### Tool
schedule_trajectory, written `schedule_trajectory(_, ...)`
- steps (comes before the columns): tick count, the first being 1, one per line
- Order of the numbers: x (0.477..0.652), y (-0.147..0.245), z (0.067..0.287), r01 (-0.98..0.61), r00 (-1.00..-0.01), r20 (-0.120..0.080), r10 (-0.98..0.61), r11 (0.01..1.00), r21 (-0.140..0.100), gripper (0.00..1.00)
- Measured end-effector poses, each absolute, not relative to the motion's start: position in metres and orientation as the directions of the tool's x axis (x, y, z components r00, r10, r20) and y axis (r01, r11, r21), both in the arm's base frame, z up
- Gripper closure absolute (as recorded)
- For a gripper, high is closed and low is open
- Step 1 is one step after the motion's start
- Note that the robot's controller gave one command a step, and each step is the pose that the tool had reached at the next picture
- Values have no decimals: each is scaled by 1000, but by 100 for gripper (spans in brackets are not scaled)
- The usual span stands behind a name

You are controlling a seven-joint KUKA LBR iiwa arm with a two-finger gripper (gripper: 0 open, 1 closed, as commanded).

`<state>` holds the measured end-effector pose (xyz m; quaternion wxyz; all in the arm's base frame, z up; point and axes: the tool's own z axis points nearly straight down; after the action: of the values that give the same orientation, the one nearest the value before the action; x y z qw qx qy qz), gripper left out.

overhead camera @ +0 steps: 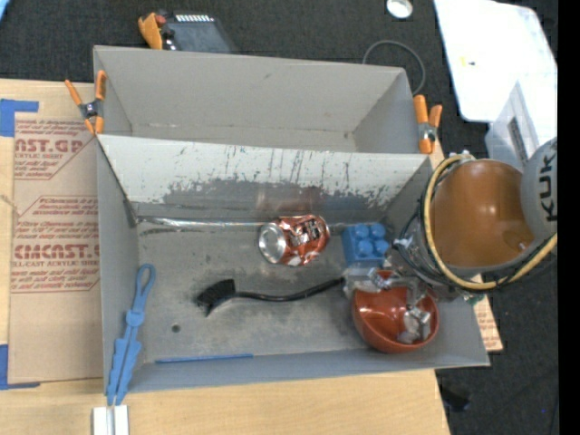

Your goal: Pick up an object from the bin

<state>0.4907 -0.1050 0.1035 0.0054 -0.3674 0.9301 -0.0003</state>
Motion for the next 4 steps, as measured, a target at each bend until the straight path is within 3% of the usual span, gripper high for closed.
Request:
schedule_trajectory(1,519,-111,111,-867,-498,-6,-867,498,-4,0)
schedule_trajectory(2,496,-111,82,-940,-336,-43,-941,338,-41,0)
schedule_trajectory(3,484,-92,69,-947,321,-9,-947,-321,-24,100)
schedule_trajectory(4,484,-92,69,-948,318,-9,-948,-318,-24,100)
